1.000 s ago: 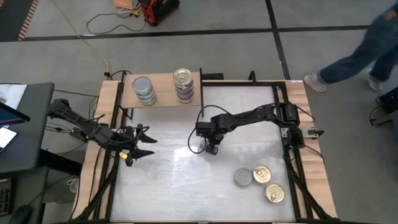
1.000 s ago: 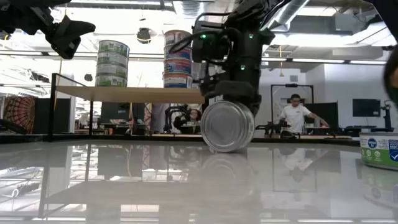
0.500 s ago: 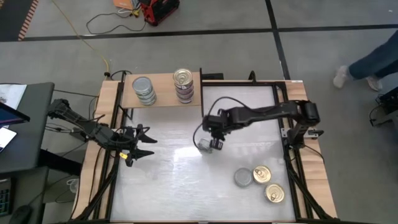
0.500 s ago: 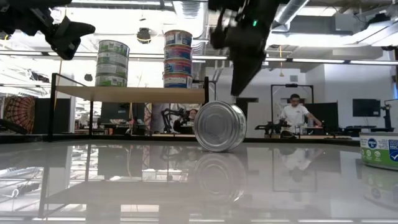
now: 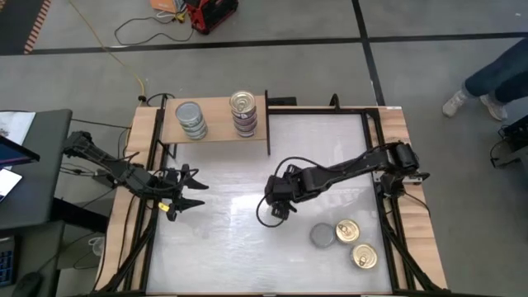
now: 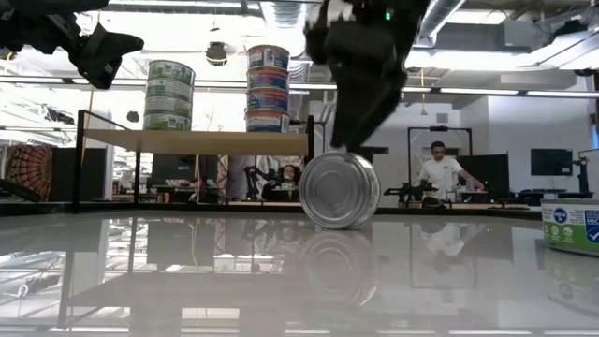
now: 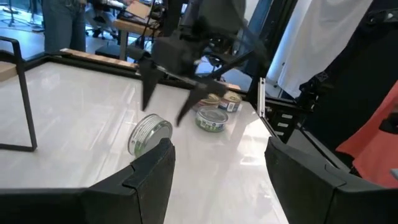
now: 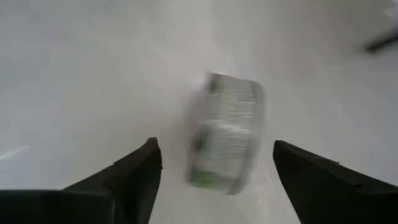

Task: Stack canned seafood by type on shelf
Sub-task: Stack the green-white tuna can on top of the other green-white tuna cans on the shelf

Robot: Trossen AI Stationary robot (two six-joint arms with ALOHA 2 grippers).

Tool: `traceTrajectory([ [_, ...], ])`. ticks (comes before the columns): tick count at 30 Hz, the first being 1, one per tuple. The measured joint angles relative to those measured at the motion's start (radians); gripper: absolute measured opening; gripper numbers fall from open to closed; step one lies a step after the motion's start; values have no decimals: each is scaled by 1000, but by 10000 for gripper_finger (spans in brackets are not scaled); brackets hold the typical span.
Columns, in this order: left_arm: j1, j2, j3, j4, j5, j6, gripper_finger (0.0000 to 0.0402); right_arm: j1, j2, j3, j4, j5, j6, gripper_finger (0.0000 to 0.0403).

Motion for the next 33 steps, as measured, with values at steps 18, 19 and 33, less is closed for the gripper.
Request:
traceTrajectory([
  [18, 0, 0, 0, -2, 98, 5, 240, 51, -3, -205, 187, 110, 111, 290],
  [19, 0, 0, 0, -3, 98, 11, 240, 50, -3, -225, 211, 110, 112, 282],
  [33, 0, 51, 0, -20, 103, -24, 240, 60, -2, -295, 442, 205, -121, 158],
])
